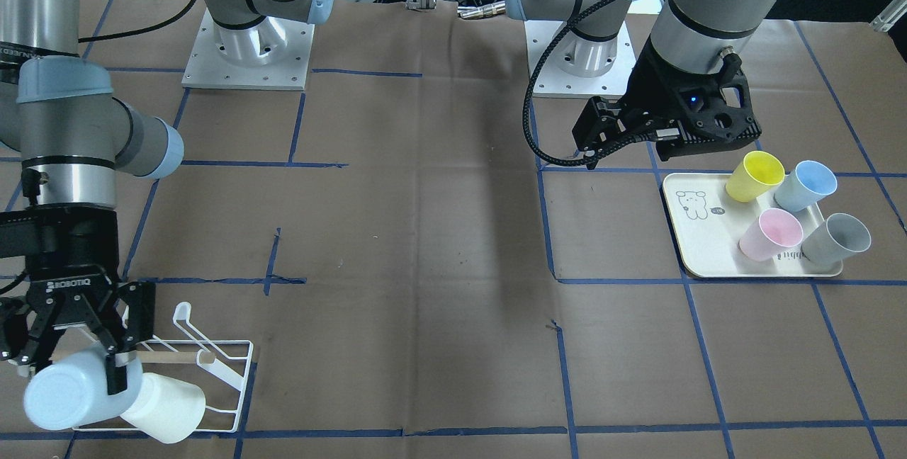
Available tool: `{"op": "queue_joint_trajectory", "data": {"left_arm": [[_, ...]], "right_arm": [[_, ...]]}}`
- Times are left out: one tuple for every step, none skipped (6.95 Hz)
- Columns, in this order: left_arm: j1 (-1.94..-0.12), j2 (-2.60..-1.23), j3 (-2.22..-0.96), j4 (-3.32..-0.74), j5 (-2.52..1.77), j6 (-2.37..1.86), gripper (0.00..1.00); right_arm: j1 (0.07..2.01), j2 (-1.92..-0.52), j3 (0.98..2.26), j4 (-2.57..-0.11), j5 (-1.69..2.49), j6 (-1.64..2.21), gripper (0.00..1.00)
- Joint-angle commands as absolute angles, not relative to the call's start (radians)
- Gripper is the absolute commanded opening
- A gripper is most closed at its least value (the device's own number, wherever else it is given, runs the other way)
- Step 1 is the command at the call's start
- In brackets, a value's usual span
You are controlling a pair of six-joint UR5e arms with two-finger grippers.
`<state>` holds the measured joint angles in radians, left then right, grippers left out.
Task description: Transfer IKEA cup to right arm and place on rack
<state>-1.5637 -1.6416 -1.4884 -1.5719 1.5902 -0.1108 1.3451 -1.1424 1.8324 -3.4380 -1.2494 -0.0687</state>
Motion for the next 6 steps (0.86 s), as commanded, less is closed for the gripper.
{"op": "queue_joint_trajectory", "data": {"left_arm": [[-1.557, -1.608, -1.528, -1.546, 1.585, -0.055, 1.0], [-1.552, -1.602, -1.535, -1.537, 1.585, -0.054, 1.0], [-1.551, -1.601, -1.537, -1.536, 1.585, -0.052, 1.0], [-1.548, -1.605, -1.537, -1.536, 1.585, -0.051, 1.0], [-1.549, -1.606, -1.536, -1.529, 1.585, -0.051, 1.0], [-1.549, -1.608, -1.534, -1.528, 1.585, -0.051, 1.0]], "right_arm": [[1.298, -1.115, 1.828, -3.598, -1.258, -0.11, 0.06], [1.263, -1.091, 1.836, -3.653, -1.255, -0.112, 0.06], [1.193, -1.068, 1.856, -3.681, -1.238, -0.118, 0.06], [1.16, -1.054, 1.861, -3.713, -1.174, -0.12, 0.05], [1.148, -1.031, 1.858, -3.73, -1.148, -0.121, 0.05], [1.147, -1.014, 1.855, -3.731, -1.147, -0.121, 0.05]]}}
